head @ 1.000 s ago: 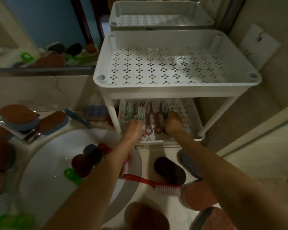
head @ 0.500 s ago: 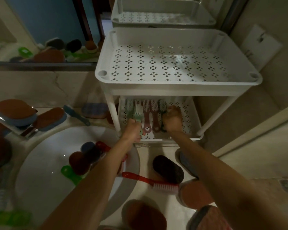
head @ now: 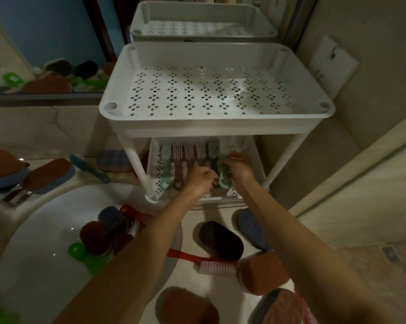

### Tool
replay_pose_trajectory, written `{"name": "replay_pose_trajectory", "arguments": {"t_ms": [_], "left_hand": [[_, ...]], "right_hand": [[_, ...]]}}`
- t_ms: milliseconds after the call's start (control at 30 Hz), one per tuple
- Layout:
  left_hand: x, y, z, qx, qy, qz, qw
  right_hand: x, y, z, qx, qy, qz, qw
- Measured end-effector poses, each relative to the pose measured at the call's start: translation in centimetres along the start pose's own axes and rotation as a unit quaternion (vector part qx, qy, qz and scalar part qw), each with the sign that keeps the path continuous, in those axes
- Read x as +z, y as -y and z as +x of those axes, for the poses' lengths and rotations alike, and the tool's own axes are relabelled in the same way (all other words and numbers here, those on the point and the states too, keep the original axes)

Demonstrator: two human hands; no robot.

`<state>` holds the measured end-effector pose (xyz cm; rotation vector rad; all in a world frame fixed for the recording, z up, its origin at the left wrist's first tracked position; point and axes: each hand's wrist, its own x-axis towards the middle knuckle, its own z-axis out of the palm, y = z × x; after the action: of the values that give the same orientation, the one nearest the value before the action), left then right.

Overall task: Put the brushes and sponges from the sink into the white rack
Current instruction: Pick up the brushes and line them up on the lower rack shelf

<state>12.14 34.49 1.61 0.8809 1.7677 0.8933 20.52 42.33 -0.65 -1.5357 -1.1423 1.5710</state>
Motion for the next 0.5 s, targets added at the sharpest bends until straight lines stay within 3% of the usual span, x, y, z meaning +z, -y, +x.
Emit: {"name": "replay_pose_trajectory", "arguments": {"t_ms": [100,233,500], "left_hand": [[-0.3,1.2,0.9,0.065,-0.037,0.161,0.984],[-0.2,3.2,2.0,0.09,-0.022,0.34,0.936],[-0.4,4.4,2.0,0.069,0.023,0.363,0.929]], "right_hand": [[-1.0,0.2,1.4,-0.017,-0.051,-0.16,0.986],[-0.8,0.0,2.7,-0.032,-0.046,-0.32,0.946],[0.7,-1.1,3.7,-0.06,-0.079,-0.35,0.932]]}}
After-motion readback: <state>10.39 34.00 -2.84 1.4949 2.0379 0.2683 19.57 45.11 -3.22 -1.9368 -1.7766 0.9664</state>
